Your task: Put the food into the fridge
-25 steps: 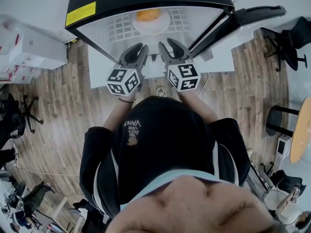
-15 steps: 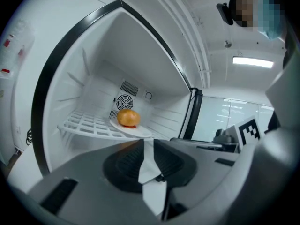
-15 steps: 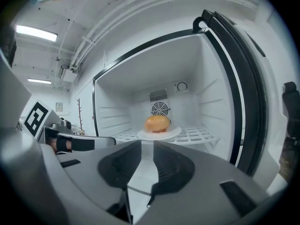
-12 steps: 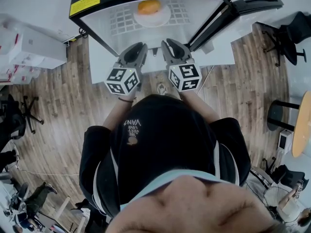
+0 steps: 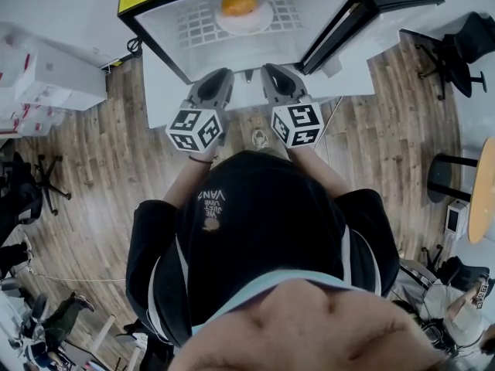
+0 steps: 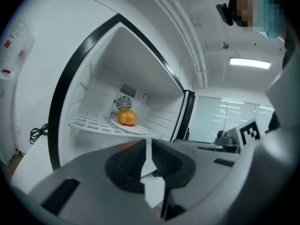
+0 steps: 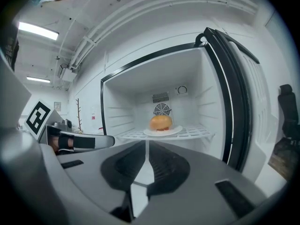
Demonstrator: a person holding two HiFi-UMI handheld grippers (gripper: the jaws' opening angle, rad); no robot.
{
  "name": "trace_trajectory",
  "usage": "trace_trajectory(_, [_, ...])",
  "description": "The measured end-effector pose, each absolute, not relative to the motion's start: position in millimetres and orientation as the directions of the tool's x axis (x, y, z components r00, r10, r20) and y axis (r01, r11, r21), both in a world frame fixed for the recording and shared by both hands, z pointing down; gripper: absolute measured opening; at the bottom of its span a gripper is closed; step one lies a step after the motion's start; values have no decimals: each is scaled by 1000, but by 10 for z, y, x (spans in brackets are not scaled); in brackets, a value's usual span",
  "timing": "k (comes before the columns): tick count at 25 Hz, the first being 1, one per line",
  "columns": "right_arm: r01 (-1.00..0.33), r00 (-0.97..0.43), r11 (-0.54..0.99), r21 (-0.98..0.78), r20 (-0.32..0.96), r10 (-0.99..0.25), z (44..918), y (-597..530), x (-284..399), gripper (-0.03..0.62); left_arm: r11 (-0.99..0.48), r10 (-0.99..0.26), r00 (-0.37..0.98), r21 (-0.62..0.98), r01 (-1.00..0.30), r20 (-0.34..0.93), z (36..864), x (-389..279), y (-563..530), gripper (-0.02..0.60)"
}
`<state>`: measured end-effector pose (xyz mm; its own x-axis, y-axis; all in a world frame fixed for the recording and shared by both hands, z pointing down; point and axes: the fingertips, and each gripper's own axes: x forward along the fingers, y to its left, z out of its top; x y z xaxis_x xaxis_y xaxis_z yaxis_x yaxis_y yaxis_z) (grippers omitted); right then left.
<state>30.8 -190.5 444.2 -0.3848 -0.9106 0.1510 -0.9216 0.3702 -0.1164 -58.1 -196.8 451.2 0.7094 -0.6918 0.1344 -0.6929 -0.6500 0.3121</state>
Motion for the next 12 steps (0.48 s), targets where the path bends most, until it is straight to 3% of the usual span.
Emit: trace_trajectory(12, [-934, -352, 335, -125, 148, -924, 4449, -1660, 234, 23, -663, -680, 720, 305, -684, 137, 4534, -706, -1756, 34])
